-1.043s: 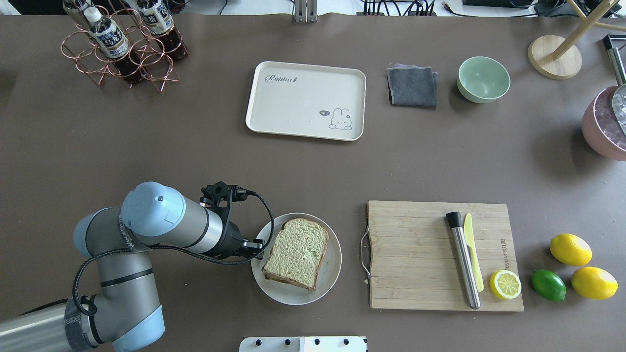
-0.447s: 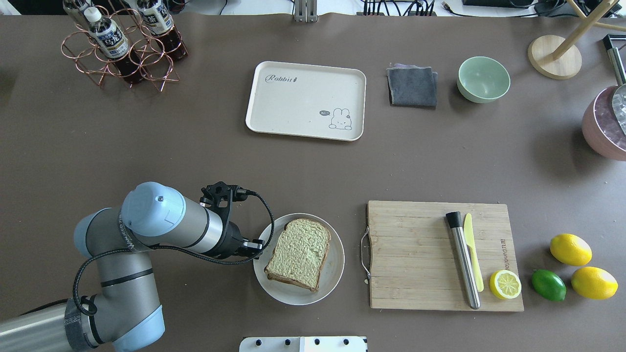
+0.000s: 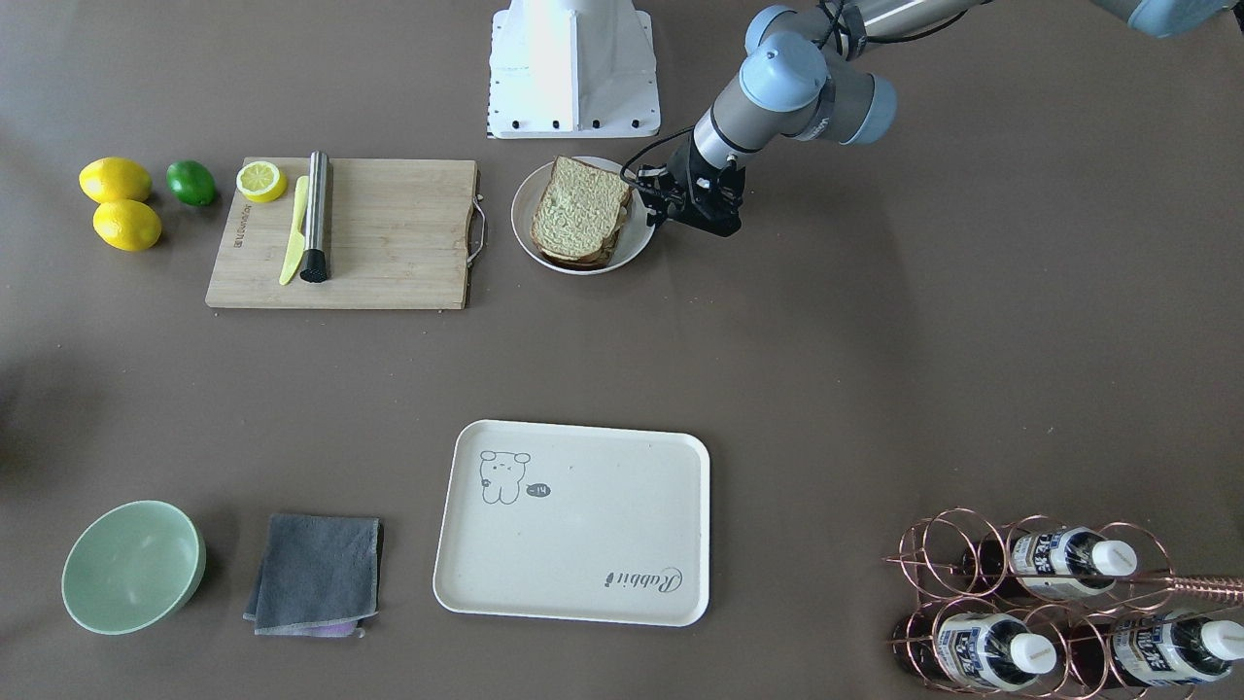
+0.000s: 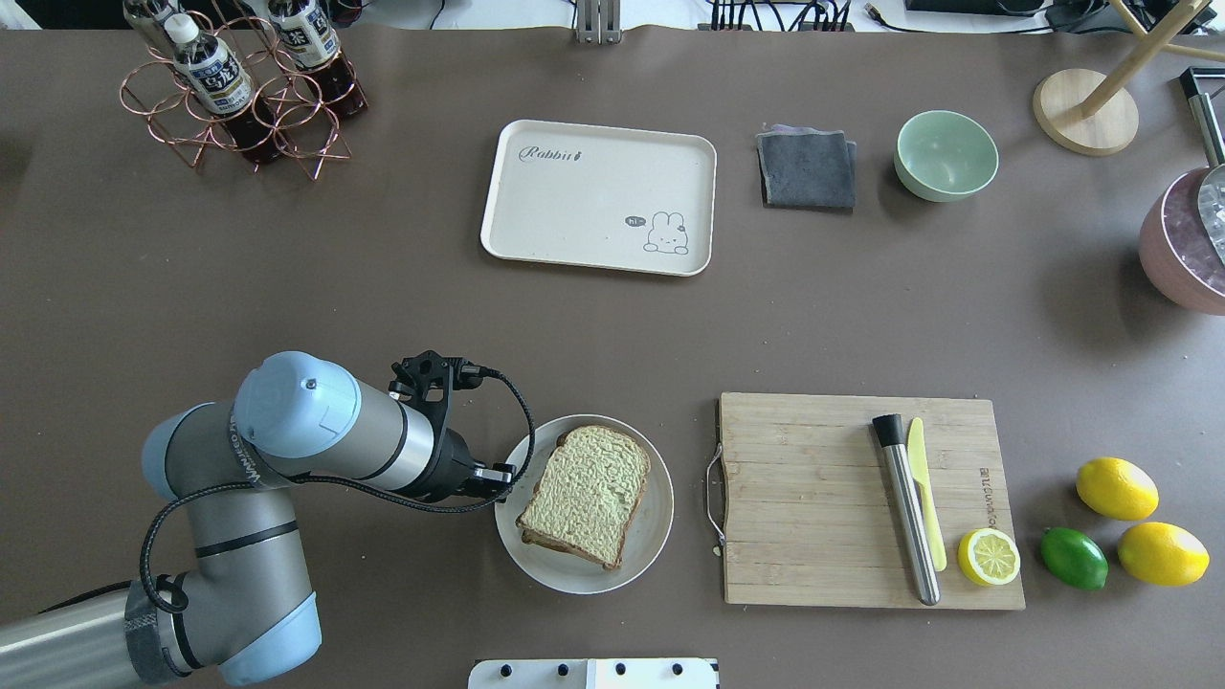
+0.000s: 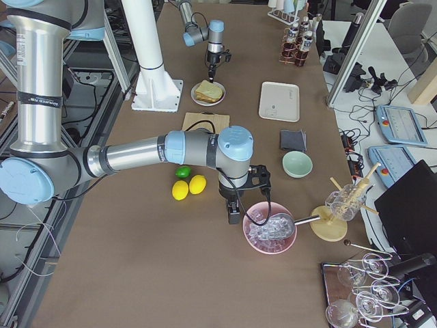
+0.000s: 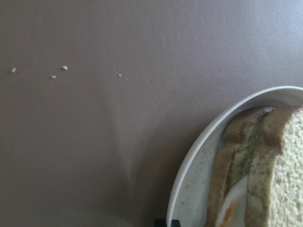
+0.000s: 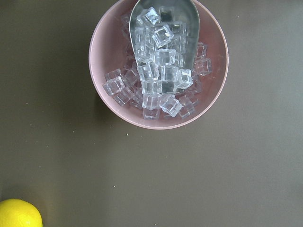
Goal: Make sandwich and place on tray
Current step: 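Carry the plate with the left gripper onto the white tray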
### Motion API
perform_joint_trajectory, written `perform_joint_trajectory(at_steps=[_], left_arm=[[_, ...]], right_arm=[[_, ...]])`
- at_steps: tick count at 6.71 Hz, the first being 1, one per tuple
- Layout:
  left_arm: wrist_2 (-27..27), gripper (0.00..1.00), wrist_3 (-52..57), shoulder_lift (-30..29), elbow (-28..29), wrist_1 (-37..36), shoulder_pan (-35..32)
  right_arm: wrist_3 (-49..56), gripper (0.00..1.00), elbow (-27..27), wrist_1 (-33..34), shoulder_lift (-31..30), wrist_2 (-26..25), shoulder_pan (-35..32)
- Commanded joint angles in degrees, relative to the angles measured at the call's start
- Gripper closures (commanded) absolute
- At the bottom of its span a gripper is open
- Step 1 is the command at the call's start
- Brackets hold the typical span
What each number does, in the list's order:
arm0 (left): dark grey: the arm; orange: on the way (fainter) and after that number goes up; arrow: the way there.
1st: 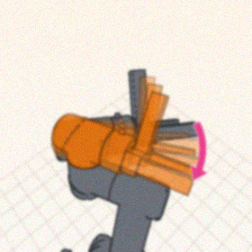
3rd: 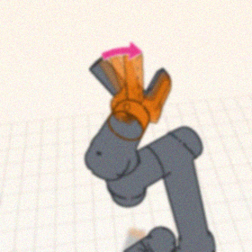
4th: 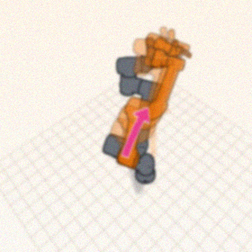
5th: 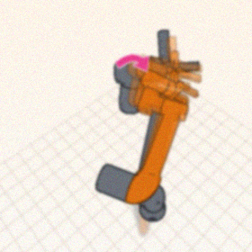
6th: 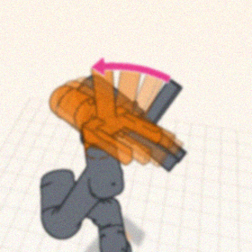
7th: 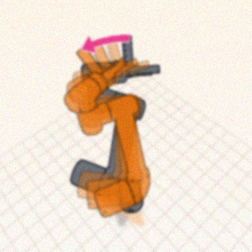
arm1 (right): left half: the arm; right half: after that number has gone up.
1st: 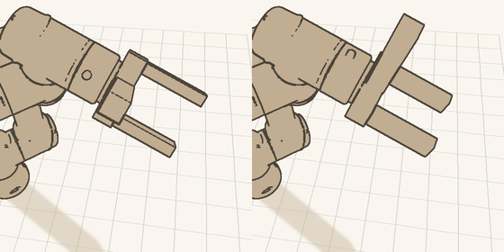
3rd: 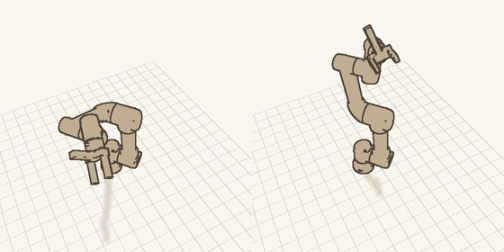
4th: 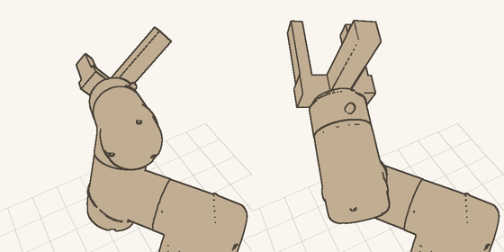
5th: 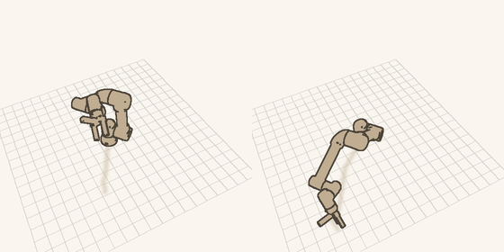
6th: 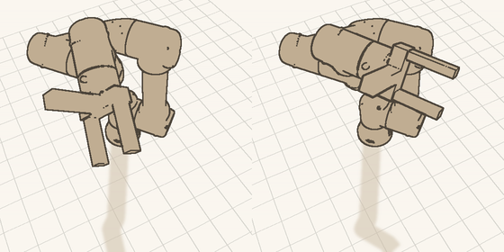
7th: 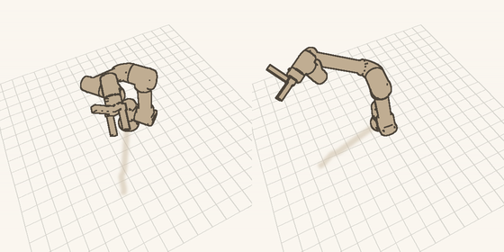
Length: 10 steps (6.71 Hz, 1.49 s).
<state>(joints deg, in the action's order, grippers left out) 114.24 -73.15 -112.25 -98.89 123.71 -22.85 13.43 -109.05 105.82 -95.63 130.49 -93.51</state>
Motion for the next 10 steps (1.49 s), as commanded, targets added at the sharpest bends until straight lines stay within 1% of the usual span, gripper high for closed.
perform_joint_trajectory(at_steps=[1,3,4,6,7,10], left_arm=[[0.63,1.00,-0.15,-0.42,-0.25,-0.04,-2.62],[6.48,1.00,-0.32,-1.65,0.10,-0.83,-9.27],[8.69,1.00,-0.24,-4.09,2.54,-0.84,-12.53],[13.70,1.00,0.20,-12.86,13.23,-0.57,-18.52],[13.99,1.00,0.90,-17.17,18.59,-0.57,-20.20],[15.57,1.00,5.89,-31.32,38.61,-0.22,-24.95]], right_arm=[[0.02,0.00,0.24,0.00,-0.08,-0.06,-0.09],[0.02,0.00,1.12,-0.17,0.01,0.02,-0.09],[0.02,0.00,1.12,-0.09,0.01,0.02,-0.09],[-0.07,0.00,1.12,-0.17,-0.08,-0.15,-0.18],[-0.07,0.00,1.20,-0.09,-0.17,-0.15,-0.26],[-0.07,0.00,1.73,-0.09,-0.17,-0.15,-0.27]])
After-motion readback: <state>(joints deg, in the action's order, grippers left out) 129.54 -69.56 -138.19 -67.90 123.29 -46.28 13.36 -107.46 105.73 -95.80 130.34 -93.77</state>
